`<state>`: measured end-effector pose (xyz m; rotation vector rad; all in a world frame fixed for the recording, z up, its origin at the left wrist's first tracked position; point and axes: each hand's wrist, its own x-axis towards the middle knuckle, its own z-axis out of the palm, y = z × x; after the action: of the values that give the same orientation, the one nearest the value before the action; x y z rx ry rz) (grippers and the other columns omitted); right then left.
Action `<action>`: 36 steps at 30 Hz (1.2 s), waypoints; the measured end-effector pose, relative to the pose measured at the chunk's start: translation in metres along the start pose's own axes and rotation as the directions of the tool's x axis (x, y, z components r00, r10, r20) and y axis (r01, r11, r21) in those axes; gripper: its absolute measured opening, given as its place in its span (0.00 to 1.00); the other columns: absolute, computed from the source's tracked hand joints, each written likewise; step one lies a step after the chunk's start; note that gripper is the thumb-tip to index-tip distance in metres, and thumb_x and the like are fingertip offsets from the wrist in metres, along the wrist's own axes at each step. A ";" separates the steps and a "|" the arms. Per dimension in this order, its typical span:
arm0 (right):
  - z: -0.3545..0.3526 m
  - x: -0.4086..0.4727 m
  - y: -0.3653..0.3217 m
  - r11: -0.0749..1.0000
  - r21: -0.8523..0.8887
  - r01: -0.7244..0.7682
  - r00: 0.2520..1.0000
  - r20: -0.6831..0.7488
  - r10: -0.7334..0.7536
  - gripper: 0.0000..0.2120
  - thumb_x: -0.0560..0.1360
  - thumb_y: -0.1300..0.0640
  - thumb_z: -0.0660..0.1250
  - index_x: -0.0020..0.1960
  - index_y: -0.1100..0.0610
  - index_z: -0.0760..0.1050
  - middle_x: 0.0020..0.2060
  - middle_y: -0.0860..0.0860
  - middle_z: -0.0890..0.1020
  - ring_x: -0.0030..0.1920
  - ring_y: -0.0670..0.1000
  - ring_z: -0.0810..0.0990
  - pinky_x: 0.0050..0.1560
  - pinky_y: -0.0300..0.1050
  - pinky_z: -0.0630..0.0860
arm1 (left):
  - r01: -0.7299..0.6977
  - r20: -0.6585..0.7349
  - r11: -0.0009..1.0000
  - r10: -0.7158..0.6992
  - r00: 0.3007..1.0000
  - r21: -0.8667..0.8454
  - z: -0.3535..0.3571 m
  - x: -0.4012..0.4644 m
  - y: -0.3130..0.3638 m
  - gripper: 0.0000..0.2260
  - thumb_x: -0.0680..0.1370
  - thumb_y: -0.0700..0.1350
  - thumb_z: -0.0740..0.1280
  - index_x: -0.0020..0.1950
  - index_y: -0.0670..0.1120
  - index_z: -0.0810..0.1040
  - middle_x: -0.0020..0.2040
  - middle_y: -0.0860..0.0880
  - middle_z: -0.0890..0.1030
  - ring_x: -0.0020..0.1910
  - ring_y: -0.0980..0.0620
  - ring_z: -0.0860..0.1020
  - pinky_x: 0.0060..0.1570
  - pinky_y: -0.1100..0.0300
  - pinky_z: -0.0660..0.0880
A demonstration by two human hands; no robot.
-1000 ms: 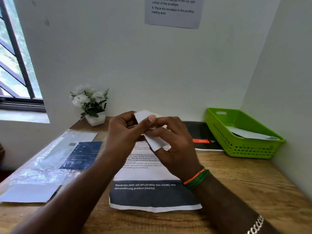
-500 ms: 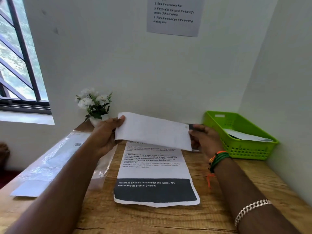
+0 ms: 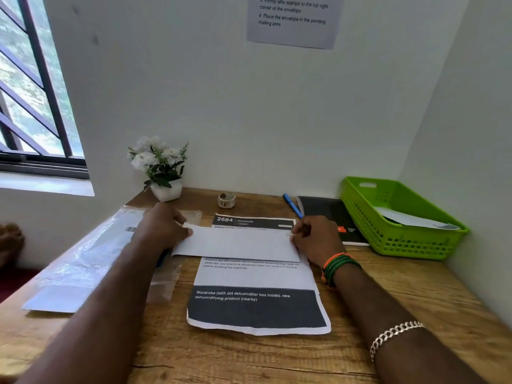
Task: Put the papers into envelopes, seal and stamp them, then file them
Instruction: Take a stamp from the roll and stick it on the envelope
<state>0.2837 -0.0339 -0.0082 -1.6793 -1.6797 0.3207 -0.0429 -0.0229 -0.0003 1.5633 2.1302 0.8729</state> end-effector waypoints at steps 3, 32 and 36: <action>-0.002 0.000 -0.001 0.999 0.026 0.040 0.998 -0.057 -0.038 0.06 0.70 0.63 0.74 0.39 0.53 0.83 0.33 0.46 0.83 0.35 0.41 0.79 0.38 0.24 0.68 | -0.042 -0.080 0.997 0.047 0.996 0.062 0.003 0.001 0.001 0.27 0.67 0.51 0.82 0.64 0.51 0.79 0.61 0.45 0.81 0.57 0.43 0.79 0.57 0.45 0.78; 0.003 0.009 -0.002 0.948 0.197 0.250 0.948 -0.251 -0.198 0.03 0.72 0.58 0.74 0.41 0.51 0.82 0.34 0.40 0.80 0.35 0.40 0.78 0.40 0.32 0.73 | -0.479 0.187 0.871 0.492 0.850 -0.111 0.039 0.043 0.103 0.19 0.75 0.37 0.74 0.62 0.52 0.79 0.58 0.46 0.81 0.52 0.47 0.81 0.46 0.59 0.75; 0.006 0.008 -0.014 0.871 0.445 0.207 0.969 -0.218 -0.119 0.04 0.72 0.57 0.75 0.46 0.53 0.84 0.37 0.44 0.84 0.37 0.45 0.82 0.42 0.45 0.82 | -0.288 0.304 0.813 0.481 0.823 -0.507 0.043 -0.010 0.101 0.19 0.76 0.36 0.74 0.63 0.53 0.79 0.56 0.44 0.80 0.49 0.46 0.81 0.48 0.50 0.82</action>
<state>0.2703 -0.0262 -0.0006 -1.1649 -1.4519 0.4331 0.0597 -0.0010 0.0337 1.7679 1.2124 0.9537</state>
